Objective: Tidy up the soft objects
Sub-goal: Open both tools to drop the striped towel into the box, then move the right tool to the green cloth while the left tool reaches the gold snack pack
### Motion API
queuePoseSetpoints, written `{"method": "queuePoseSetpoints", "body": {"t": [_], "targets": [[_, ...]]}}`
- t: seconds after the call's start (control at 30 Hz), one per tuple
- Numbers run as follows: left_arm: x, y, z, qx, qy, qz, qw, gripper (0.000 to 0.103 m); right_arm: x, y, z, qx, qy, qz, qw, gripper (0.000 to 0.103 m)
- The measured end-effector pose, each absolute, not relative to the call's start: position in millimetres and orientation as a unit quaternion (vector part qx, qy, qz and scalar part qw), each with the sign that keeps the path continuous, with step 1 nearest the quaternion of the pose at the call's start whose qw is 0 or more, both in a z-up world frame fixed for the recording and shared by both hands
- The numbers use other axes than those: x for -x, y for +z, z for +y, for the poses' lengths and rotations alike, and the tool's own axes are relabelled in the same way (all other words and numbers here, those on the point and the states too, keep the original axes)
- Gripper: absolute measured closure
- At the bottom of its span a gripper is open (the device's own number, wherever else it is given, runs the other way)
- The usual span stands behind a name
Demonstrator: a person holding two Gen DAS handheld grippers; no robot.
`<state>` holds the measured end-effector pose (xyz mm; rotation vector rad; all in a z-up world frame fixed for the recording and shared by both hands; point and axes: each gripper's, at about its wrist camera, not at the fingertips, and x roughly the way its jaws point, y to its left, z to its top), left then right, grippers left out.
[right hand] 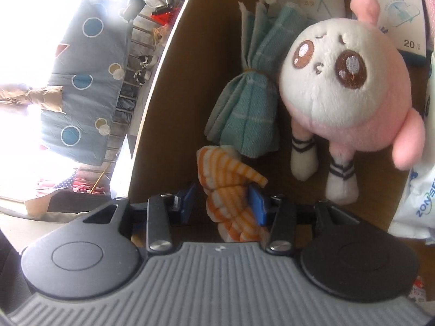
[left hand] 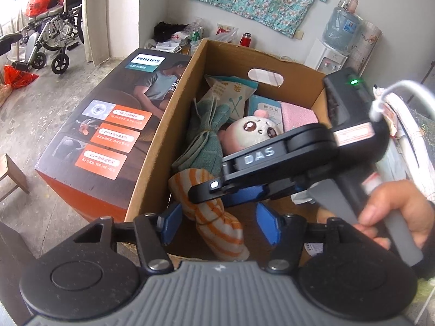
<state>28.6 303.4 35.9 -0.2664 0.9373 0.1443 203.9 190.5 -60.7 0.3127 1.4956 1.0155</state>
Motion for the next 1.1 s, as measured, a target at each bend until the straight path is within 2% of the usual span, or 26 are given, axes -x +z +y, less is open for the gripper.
{"method": "queuePoseSetpoints", "body": {"t": [0.07,0.27,0.37,0.57,0.83,1.1], "targets": [[-27.5,36.8,303.1,0.13,0.07,0.448,0.882,0.039,-205.3,-68.6,196.1,-0.14,0.434,0.66,0.596,0.052],[-23.6,38.3,300.5,0.131,0.07,0.446,0.883,0.037,-210.9,-69.3,191.9,-0.166,0.43,0.668,0.584,0.049],[-22.4,40.0,297.2,0.134,0.068,0.44,0.885,0.036,-209.3,-55.7,182.4,-0.161,0.435,0.643,0.609,0.045],[-19.1,48.1,278.4,0.142,0.048,0.417,0.896,0.034,-206.5,-18.5,146.5,-0.191,0.46,0.588,0.638,0.043],[-36.4,58.3,218.1,0.148,-0.026,0.376,0.914,0.031,-194.3,18.6,44.6,-0.259,0.466,0.5,0.682,0.039],[-73.5,53.6,119.1,0.12,-0.133,0.364,0.914,0.03,-179.7,35.1,-108.3,-0.284,0.385,0.427,0.767,0.037]]}}
